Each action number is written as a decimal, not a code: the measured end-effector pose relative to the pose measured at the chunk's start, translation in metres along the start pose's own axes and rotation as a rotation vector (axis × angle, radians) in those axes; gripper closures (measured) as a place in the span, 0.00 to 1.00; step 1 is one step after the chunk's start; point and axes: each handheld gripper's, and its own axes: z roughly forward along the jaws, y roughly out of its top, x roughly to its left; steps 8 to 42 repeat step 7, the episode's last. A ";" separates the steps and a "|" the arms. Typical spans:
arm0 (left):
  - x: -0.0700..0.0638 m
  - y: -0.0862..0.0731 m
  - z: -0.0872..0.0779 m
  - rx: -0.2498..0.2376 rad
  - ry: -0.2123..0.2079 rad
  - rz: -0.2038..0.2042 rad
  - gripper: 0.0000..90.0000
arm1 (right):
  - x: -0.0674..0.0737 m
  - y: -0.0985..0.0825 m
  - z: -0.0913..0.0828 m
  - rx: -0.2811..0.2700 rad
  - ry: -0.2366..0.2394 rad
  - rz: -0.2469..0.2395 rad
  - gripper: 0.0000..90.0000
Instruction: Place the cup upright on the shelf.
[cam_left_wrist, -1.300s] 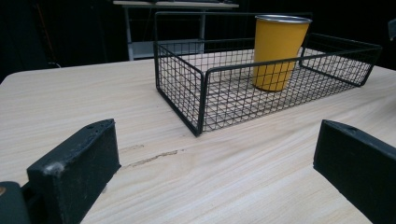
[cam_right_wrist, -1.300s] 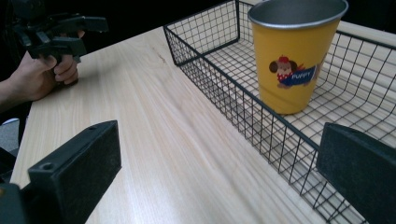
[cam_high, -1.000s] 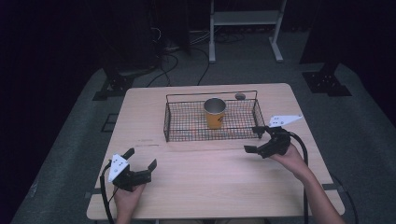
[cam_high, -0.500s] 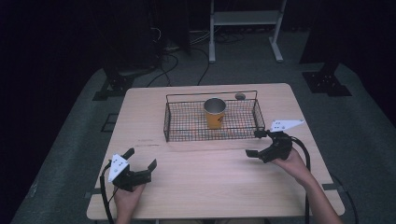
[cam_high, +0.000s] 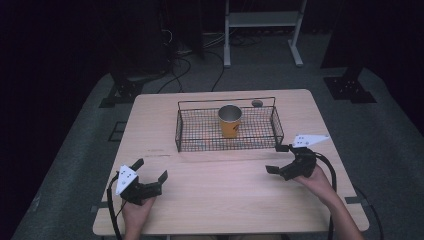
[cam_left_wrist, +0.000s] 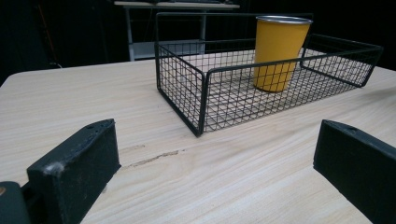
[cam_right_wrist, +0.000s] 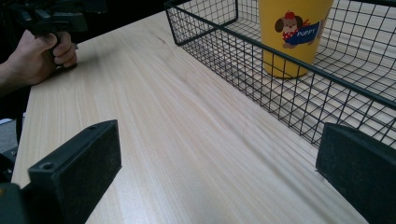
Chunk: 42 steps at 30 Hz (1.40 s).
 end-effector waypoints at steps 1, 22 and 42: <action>0.000 0.000 0.000 0.000 0.000 0.001 0.00 | 0.001 -0.002 -0.001 -0.002 0.000 0.003 0.00; 0.000 0.000 0.001 0.001 0.005 0.000 0.00 | 0.003 -0.010 -0.006 -0.024 -0.009 0.012 0.00; 0.000 0.000 0.001 0.001 0.005 0.000 0.00 | 0.003 -0.010 -0.006 -0.024 -0.009 0.012 0.00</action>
